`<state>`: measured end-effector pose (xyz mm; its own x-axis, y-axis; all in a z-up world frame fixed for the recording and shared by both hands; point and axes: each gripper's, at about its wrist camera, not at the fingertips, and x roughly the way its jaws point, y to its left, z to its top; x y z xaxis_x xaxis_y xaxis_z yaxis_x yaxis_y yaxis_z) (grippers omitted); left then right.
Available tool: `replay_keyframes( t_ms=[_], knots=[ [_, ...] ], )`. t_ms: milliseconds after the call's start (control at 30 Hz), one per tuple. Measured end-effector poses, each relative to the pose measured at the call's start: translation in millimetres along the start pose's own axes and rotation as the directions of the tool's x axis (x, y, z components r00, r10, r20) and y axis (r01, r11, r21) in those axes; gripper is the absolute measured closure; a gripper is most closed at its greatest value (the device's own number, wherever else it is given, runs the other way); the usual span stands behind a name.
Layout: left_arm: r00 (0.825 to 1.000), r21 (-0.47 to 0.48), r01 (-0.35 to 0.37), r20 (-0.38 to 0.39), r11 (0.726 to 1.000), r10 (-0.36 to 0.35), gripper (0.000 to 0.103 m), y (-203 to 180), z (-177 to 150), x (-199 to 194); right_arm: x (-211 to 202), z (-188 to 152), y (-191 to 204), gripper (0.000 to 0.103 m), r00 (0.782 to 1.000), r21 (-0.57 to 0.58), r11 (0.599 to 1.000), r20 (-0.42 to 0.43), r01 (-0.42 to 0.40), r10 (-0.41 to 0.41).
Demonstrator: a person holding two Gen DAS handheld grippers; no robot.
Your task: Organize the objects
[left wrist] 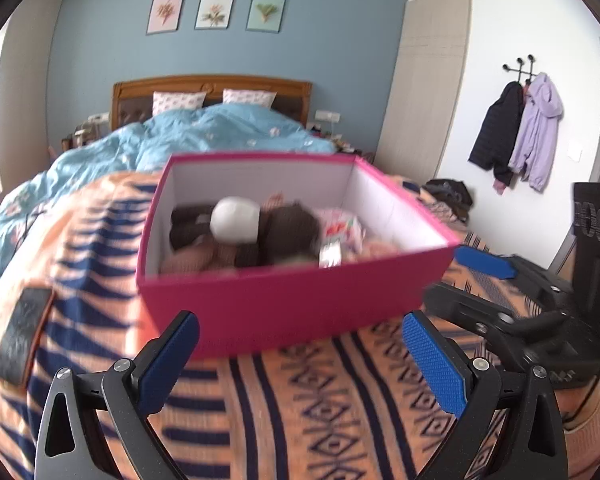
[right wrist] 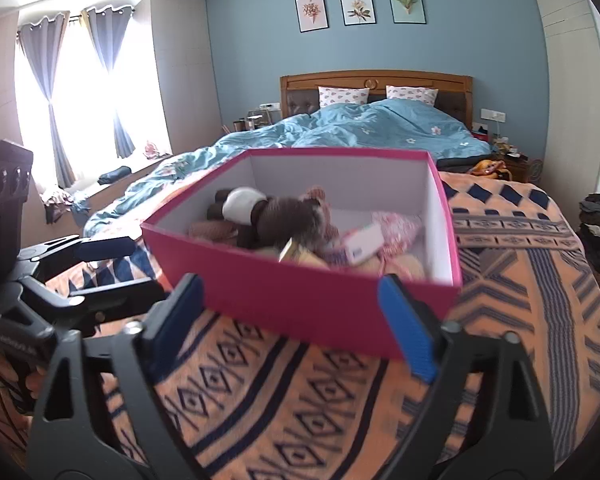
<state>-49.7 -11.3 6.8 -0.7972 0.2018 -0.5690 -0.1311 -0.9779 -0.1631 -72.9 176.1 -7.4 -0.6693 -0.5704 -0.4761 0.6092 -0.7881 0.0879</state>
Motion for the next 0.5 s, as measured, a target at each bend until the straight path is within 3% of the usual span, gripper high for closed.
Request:
replay_keyframes(
  t_ms=[133, 233, 367, 500],
  knots=[
    [0.997, -0.009, -0.071, -0.031, 0.997, 0.071, 0.0, -3, -19, 2, -7, -22, 6, 0.008, 1.0, 0.004, 1.0, -0.024, 0.015, -0.015],
    [0.996, -0.007, -0.081, -0.046, 0.997, 0.08, 0.0, -4, -29, 1, -7, -34, 9, 0.008, 0.998, 0.017, 1.0, -0.057, 0.006, -0.005],
    [0.989, 0.029, -0.144, -0.025, 0.989, 0.145, 0.0, -11, -37, -5, -9, -42, 11, 0.008, 0.998, 0.026, 1.0, -0.067, 0.0, 0.002],
    [0.989, 0.024, -0.147, -0.027, 0.989, 0.148, 0.0, -10, -38, -8, -11, -45, 12, 0.008, 0.998, 0.033, 0.999, -0.064, -0.008, 0.01]
  ],
)
